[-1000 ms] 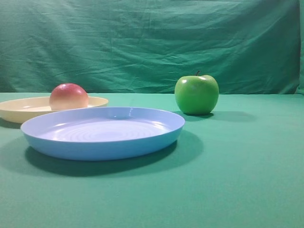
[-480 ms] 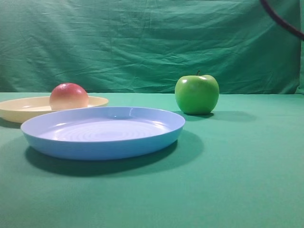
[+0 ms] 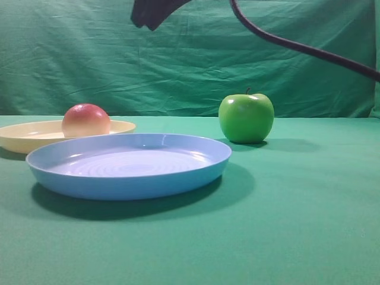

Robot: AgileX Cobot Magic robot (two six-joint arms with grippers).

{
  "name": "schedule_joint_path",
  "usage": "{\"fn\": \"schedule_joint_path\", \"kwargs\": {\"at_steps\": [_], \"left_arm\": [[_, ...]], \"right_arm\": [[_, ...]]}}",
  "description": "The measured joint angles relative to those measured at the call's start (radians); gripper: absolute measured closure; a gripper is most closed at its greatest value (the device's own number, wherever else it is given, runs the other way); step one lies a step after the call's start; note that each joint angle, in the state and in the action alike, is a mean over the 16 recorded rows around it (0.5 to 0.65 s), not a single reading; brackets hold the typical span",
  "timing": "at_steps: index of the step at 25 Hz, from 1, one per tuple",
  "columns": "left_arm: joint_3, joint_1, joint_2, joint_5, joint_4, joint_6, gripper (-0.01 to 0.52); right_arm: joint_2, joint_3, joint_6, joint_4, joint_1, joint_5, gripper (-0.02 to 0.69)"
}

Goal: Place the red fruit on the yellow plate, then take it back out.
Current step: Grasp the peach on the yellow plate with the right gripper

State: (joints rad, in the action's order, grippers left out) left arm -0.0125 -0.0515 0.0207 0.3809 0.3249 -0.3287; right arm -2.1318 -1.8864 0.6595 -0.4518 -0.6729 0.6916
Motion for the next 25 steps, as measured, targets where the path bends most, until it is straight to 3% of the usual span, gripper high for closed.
{"fn": "schedule_joint_path", "kwargs": {"at_steps": [4, 8, 20, 25], "left_arm": [[0.000, 0.000, 0.000, 0.000, 0.000, 0.000, 0.514], [0.000, 0.000, 0.000, 0.000, 0.000, 0.000, 0.514], [0.000, 0.000, 0.000, 0.000, 0.000, 0.000, 0.514], [0.000, 0.000, 0.000, 0.000, 0.000, 0.000, 0.514]], "right_arm": [[-0.065, -0.037, 0.026, -0.023, -0.021, -0.040, 0.037], [-0.123, -0.055, 0.039, -0.033, -0.037, -0.088, -0.003], [-0.251, -0.061, 0.056, -0.050, -0.054, -0.210, 0.003], [-0.279, -0.061, 0.057, -0.055, -0.054, -0.230, 0.069]]}}
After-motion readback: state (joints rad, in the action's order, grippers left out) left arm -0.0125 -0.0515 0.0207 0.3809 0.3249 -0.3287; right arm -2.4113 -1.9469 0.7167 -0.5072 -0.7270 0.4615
